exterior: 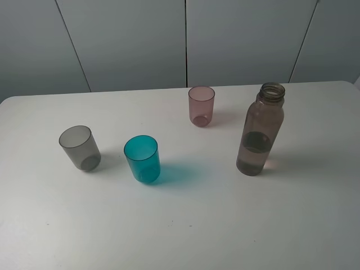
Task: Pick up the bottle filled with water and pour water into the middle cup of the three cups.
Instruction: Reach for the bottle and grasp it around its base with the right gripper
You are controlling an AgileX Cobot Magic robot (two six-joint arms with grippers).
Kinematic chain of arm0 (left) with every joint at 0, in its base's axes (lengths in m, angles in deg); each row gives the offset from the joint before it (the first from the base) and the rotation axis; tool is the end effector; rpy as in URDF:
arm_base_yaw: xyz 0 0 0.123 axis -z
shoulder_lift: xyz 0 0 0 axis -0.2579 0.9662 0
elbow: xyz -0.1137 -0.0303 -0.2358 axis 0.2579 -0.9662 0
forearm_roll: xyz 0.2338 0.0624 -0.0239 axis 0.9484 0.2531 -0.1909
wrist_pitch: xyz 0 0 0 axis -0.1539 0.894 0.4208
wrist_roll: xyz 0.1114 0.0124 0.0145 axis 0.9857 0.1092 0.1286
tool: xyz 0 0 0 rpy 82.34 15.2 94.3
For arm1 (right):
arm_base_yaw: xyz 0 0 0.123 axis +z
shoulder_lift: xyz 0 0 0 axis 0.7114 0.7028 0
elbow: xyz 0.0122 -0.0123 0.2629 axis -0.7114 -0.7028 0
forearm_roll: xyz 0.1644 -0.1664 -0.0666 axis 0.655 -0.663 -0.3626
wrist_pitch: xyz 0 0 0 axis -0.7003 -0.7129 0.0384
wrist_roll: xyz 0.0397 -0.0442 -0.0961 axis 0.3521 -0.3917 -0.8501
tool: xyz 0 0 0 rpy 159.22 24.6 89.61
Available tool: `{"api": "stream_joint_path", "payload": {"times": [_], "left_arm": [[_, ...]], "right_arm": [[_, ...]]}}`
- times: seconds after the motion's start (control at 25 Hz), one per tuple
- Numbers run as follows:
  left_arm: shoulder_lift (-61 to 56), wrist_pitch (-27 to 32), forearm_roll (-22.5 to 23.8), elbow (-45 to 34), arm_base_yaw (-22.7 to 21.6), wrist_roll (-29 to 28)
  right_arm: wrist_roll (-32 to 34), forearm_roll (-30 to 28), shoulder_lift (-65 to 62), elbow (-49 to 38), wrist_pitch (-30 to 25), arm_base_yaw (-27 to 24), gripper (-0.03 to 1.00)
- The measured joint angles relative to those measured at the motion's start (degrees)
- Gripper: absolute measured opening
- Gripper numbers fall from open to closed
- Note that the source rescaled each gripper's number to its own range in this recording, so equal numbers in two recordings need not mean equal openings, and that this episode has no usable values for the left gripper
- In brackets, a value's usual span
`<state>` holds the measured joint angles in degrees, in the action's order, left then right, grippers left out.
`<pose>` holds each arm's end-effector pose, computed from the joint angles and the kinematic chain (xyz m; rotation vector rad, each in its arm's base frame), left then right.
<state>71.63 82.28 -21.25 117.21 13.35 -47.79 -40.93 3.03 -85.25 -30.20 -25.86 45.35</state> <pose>0.0255 0.0080 0.2646 -0.0018 2.0492 0.1230 0.0267 0.0012 0.2606 0.0176 2.0784 0.0249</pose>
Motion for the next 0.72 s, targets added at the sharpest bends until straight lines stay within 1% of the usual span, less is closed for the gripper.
{"api": "stream_joint_path", "payload": {"times": [0.48,0.56,0.72], "left_arm": [[0.0,0.0,0.0,0.0,0.0,0.1],[0.0,0.0,0.0,0.0,0.0,0.1],[0.0,0.0,0.0,0.0,0.0,0.1]], "right_arm": [[0.0,-1.3,0.0,0.0,0.0,0.0,1.0],[0.0,-0.1,0.0,0.0,0.0,0.0,1.0],[0.0,4.5,0.0,0.0,0.7,0.0,1.0]]}}
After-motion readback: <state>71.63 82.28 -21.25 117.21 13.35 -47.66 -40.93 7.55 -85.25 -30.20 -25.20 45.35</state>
